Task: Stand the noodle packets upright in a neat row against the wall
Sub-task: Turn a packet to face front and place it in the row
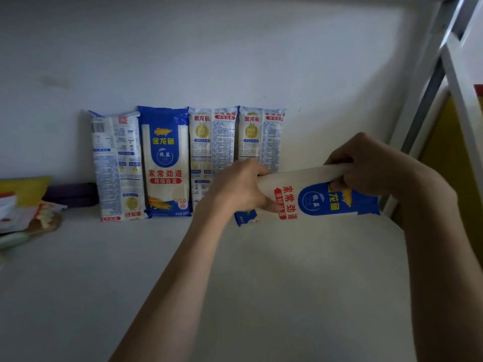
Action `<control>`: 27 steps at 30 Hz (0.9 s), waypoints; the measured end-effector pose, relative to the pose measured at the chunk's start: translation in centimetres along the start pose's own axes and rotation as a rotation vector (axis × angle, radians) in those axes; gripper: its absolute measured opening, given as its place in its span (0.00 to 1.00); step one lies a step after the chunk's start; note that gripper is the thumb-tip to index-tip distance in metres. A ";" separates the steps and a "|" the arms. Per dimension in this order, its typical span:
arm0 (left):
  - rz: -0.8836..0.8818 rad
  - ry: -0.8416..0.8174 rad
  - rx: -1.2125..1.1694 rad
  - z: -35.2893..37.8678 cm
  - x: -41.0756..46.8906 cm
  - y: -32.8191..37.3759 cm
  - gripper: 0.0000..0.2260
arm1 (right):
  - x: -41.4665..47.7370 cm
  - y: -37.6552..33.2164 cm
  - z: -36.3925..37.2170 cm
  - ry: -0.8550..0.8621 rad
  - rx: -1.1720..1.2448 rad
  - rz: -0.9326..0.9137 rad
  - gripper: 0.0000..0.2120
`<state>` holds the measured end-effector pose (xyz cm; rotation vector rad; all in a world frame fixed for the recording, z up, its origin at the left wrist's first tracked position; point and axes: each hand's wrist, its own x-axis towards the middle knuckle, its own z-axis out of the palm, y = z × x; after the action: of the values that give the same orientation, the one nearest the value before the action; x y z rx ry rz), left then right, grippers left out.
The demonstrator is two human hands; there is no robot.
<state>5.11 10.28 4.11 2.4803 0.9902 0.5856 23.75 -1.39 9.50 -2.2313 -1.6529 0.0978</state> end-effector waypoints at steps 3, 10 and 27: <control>-0.031 0.085 -0.002 0.8 0.4 -0.2 0.16 | 0.3 0.5 0.4 0.025 0.031 0.003 0.11; -0.287 0.168 -0.408 4.0 1.1 -2.2 0.12 | 1.8 0.7 2.9 0.484 0.371 0.169 0.40; -0.206 0.159 -1.057 9.9 1.4 -0.9 0.14 | 3.0 2.4 6.9 0.184 0.969 0.136 0.09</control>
<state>10.68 9.80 -4.29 1.4012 0.6927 0.9340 25.07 2.47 2.78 -1.5258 -1.0085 0.5719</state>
